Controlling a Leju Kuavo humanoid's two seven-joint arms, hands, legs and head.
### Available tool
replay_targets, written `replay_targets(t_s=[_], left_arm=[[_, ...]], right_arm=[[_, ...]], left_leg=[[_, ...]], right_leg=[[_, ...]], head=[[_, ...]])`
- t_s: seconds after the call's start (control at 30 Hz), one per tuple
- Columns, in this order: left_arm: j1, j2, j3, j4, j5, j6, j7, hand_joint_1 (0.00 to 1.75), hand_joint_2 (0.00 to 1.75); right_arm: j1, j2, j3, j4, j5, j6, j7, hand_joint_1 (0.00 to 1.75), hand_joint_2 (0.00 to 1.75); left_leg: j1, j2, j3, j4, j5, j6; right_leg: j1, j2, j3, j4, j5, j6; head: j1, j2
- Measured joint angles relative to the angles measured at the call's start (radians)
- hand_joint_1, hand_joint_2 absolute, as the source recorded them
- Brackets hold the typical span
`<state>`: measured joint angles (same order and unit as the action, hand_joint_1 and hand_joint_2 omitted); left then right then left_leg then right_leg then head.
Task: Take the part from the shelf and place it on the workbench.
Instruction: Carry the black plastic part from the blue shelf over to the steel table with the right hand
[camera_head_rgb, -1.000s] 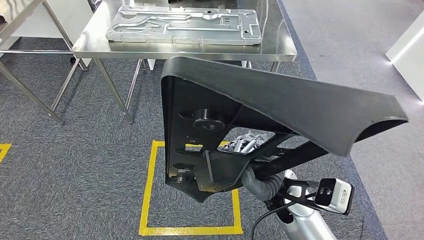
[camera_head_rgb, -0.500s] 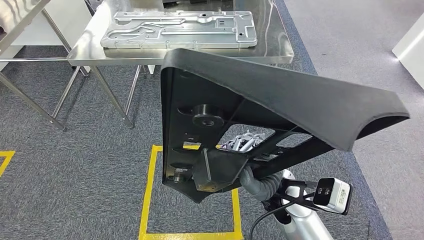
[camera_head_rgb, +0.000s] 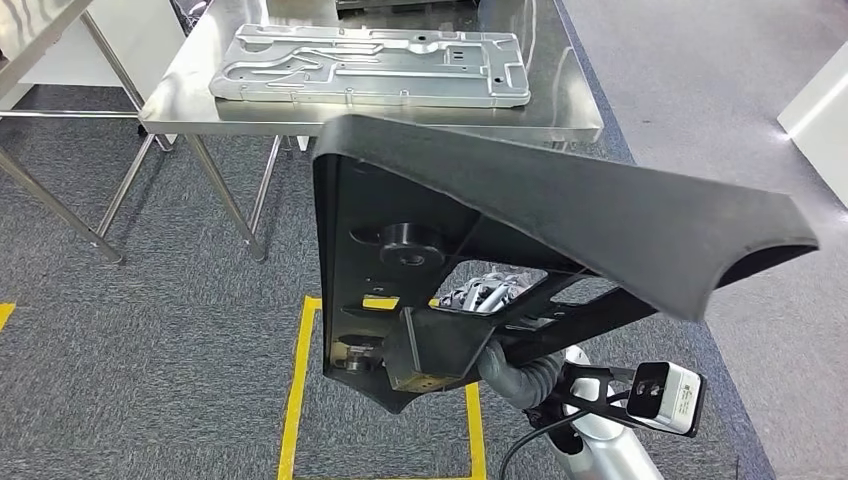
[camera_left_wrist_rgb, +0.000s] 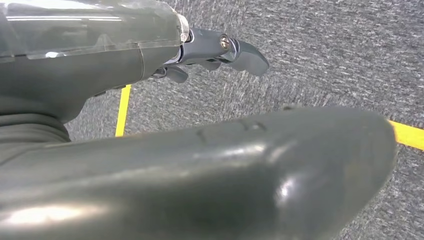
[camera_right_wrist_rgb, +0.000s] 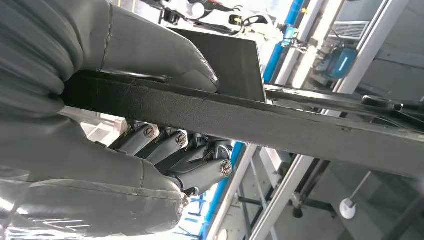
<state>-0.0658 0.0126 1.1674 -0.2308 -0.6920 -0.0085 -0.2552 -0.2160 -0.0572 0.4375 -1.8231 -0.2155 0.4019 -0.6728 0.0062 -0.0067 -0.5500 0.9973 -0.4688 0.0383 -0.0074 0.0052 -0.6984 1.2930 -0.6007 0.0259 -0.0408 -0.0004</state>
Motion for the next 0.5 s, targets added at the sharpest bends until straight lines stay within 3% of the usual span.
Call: replay_targets(t_s=[0.03, 0.1, 0.17, 0.23, 0.33, 0.37, 0.43, 0.47, 0.5], left_arm=[[0.001, 0.000, 0.001, 0.000, -0.001, 0.000, -0.002, 0.00, 0.00], [0.003, -0.001, 0.002, 0.000, -0.002, -0.002, -0.005, 0.00, 0.00], [0.002, -0.003, 0.003, 0.000, -0.002, -0.003, -0.006, 0.00, 0.00], [0.002, -0.004, 0.003, 0.000, -0.002, -0.004, -0.006, 0.00, 0.00], [0.000, -0.005, 0.003, 0.000, -0.005, -0.004, -0.006, 0.00, 0.00], [-0.001, -0.005, 0.003, 0.000, -0.007, -0.004, -0.006, 0.00, 0.00], [-0.002, -0.006, 0.003, 0.000, -0.008, -0.005, -0.006, 0.00, 0.00], [-0.001, -0.006, 0.004, 0.000, -0.008, -0.005, -0.006, 0.00, 0.00], [0.001, -0.006, 0.004, 0.000, -0.008, -0.006, -0.007, 0.00, 0.00]], right_arm=[[0.002, 0.000, -0.001, 0.000, 0.000, 0.002, 0.000, 1.69, 1.75], [0.003, 0.000, -0.003, 0.000, 0.000, 0.004, -0.001, 1.69, 1.75], [0.004, 0.001, -0.004, -0.002, 0.001, 0.004, -0.003, 1.69, 1.75], [0.008, 0.002, -0.005, -0.004, 0.002, 0.004, -0.005, 1.69, 1.75], [0.012, 0.006, -0.005, -0.007, 0.004, 0.004, -0.009, 1.69, 1.75], [0.012, 0.008, -0.005, -0.008, 0.004, 0.005, -0.010, 1.69, 1.75], [0.014, 0.012, -0.005, -0.010, 0.005, 0.006, -0.011, 1.69, 1.75], [0.016, 0.012, -0.005, -0.010, 0.005, 0.007, -0.011, 1.69, 1.75], [0.018, 0.013, -0.005, -0.010, 0.005, 0.007, -0.011, 1.69, 1.75]], left_leg=[[0.000, 0.000, 0.007, 0.000, -0.005, -0.001], [-0.001, -0.001, 0.024, 0.000, -0.017, -0.005], [-0.003, -0.001, 0.033, -0.001, -0.029, -0.014], [-0.004, 0.000, 0.040, 0.004, -0.032, -0.026], [-0.003, 0.001, 0.036, 0.045, -0.051, -0.041], [-0.001, 0.001, 0.015, 0.089, -0.071, -0.046], [0.003, 0.001, -0.059, 0.214, -0.123, -0.056], [0.005, 0.001, -0.097, 0.266, -0.139, -0.060], [0.007, 0.001, -0.123, 0.290, -0.138, -0.062]], right_leg=[[0.000, 0.000, 0.000, -0.025, 0.029, -0.002], [0.003, -0.002, 0.046, -0.158, 0.120, -0.012], [0.010, -0.005, 0.085, -0.260, 0.151, -0.025], [0.014, -0.005, 0.094, -0.281, 0.143, -0.036], [0.006, -0.004, 0.121, -0.291, 0.149, -0.053], [0.005, -0.005, 0.131, -0.293, 0.145, -0.057], [0.005, -0.005, 0.141, -0.294, 0.135, -0.062], [0.005, -0.004, 0.145, -0.294, 0.129, -0.062], [0.004, -0.003, 0.151, -0.294, 0.124, -0.061]], head=[[0.000, 0.000], [0.000, 0.000], [0.000, 0.000], [0.000, 0.000], [0.000, 0.000], [0.000, 0.000], [0.000, 0.000], [0.000, 0.000], [0.000, 0.000]])
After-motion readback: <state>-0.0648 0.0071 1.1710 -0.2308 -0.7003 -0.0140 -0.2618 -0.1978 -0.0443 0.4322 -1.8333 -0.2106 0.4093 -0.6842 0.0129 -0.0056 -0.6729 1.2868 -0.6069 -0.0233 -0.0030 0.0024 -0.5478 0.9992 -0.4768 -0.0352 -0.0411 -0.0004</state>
